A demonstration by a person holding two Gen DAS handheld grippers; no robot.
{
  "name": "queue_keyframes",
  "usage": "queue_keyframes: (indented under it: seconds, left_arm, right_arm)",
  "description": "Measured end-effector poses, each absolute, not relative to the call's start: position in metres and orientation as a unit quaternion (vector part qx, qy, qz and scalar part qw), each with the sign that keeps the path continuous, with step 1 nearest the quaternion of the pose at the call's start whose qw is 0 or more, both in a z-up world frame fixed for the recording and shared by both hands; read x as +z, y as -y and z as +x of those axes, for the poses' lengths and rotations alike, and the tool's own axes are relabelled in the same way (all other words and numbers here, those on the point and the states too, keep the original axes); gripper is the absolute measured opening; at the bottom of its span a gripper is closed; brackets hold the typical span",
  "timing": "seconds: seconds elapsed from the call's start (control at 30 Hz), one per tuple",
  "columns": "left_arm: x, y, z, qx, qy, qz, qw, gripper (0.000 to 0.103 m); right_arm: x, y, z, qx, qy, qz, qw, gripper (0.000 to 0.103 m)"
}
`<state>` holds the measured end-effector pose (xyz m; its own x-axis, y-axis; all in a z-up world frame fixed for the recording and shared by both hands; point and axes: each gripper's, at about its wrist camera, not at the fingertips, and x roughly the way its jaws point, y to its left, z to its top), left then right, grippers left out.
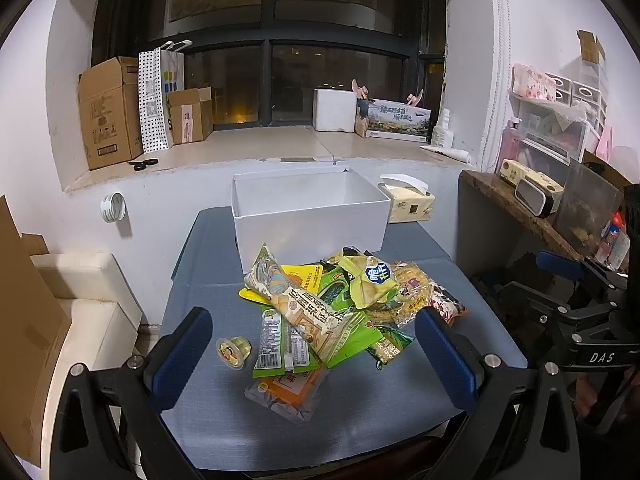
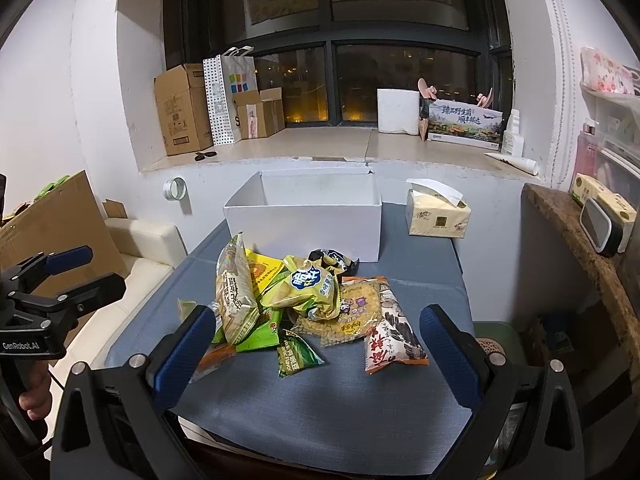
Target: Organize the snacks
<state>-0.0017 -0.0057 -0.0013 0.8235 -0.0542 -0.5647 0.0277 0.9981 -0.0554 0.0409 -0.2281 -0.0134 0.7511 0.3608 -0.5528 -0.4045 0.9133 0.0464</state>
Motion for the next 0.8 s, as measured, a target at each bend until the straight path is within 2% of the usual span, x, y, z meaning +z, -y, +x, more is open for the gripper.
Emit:
queue_keyframes:
  seconds: [0.8]
  left_arm:
    - [0.001,0.0105,-0.0016,-0.027,-0.295,-0.013,0.955,0.103]
  right_arm:
    - [-0.0168,0.232,0.0458,0.194,-0.299,-0.029,0.934,0.103]
